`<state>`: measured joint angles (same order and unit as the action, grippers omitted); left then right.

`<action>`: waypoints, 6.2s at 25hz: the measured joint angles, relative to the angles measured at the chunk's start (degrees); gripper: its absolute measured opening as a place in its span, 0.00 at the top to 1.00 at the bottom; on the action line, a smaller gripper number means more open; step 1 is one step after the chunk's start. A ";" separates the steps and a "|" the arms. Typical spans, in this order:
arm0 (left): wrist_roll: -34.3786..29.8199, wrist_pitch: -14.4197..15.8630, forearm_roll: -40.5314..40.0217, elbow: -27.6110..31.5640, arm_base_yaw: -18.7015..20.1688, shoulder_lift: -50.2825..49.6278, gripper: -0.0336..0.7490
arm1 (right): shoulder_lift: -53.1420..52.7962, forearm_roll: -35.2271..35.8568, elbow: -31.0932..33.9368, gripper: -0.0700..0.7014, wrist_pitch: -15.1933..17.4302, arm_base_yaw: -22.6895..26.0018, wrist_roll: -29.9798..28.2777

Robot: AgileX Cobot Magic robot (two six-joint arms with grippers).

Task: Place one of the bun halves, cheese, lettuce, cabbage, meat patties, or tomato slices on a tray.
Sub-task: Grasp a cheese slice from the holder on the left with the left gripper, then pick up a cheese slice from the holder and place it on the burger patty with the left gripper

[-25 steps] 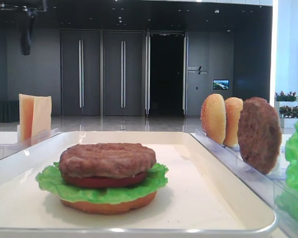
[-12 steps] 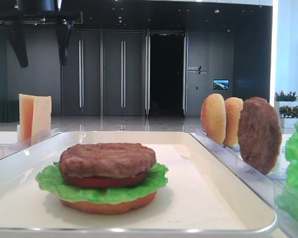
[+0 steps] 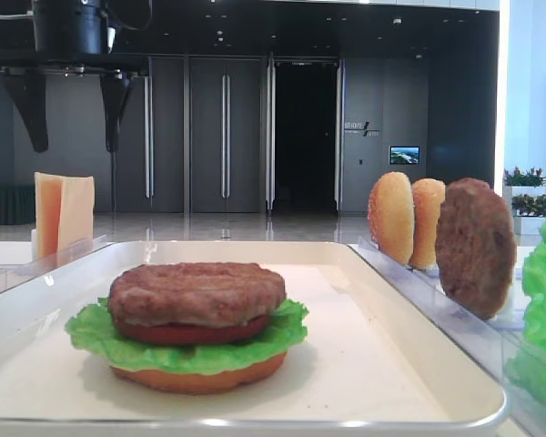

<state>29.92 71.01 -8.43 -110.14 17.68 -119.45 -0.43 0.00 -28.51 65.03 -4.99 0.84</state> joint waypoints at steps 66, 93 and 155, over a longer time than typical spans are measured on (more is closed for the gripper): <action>-0.36 -0.28 -1.17 -6.48 0.00 -8.28 0.38 | 0.00 0.76 0.00 0.19 0.00 0.00 -0.05; -0.52 -0.28 0.18 -6.48 0.00 -9.05 0.61 | 0.00 0.52 0.00 0.19 0.00 0.00 -0.05; -7.65 0.12 7.77 -2.05 0.00 12.29 0.94 | 0.00 0.49 0.00 0.19 0.00 0.00 -0.05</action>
<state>22.27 71.12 -0.66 -112.19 17.68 -107.16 -0.43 0.49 -28.51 65.03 -4.99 0.79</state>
